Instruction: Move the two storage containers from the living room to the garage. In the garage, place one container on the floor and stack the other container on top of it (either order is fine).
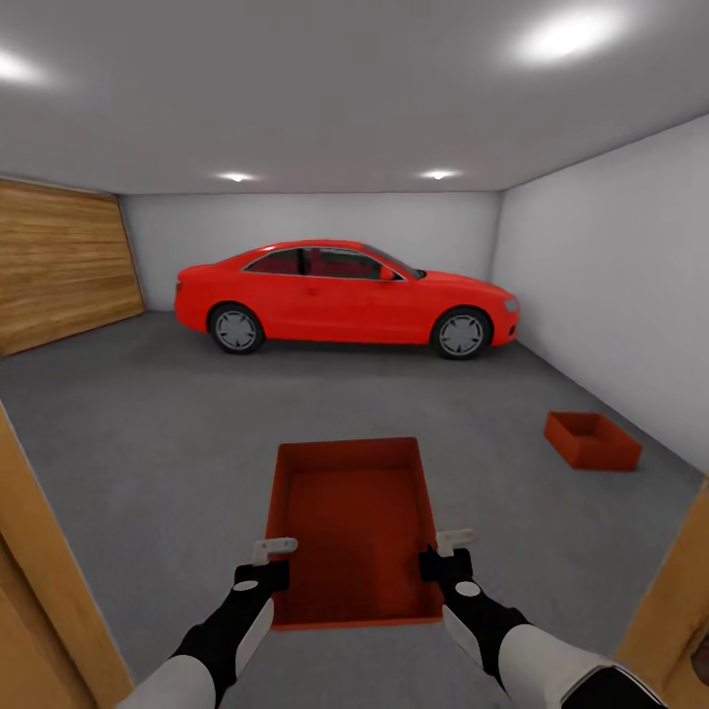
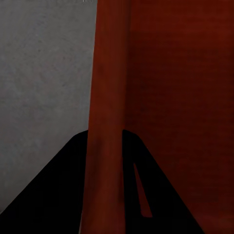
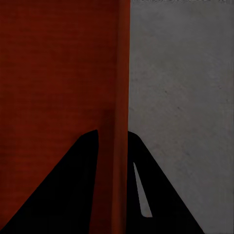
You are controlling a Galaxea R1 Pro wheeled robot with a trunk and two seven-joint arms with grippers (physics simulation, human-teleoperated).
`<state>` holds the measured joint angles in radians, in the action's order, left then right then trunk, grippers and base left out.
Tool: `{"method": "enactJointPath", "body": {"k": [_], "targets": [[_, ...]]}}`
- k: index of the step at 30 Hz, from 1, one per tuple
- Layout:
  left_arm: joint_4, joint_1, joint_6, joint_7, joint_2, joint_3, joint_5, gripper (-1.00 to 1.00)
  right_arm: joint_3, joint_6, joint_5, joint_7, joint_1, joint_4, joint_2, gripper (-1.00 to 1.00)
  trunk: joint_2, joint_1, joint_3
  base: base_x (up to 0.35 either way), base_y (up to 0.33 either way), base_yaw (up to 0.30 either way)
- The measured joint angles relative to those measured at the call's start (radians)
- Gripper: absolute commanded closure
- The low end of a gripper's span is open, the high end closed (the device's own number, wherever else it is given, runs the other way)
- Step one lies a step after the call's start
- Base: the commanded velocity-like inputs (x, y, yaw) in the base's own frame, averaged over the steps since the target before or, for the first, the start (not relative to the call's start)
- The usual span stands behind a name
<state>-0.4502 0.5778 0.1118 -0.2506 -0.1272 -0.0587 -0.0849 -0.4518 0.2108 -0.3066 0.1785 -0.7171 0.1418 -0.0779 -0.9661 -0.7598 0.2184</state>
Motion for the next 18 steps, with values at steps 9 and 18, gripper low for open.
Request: {"method": "enactJointPath", "body": {"k": [9, 18], "targets": [[0.0, 0.0, -0.001, 0.0, 0.0, 0.0, 0.0, 1.0, 0.0, 0.0, 0.0, 0.0, 0.0, 0.0, 0.0, 1.0, 0.0, 0.0, 0.0, 0.321, 0.0, 0.0], [0.0, 0.0, -0.001, 0.0, 0.0, 0.0, 0.0, 1.0, 0.0, 0.001, 0.0, 0.0, 0.0, 0.0, 0.0, 1.0, 0.0, 0.0, 0.0, 0.321, 0.0, 0.0]]}}
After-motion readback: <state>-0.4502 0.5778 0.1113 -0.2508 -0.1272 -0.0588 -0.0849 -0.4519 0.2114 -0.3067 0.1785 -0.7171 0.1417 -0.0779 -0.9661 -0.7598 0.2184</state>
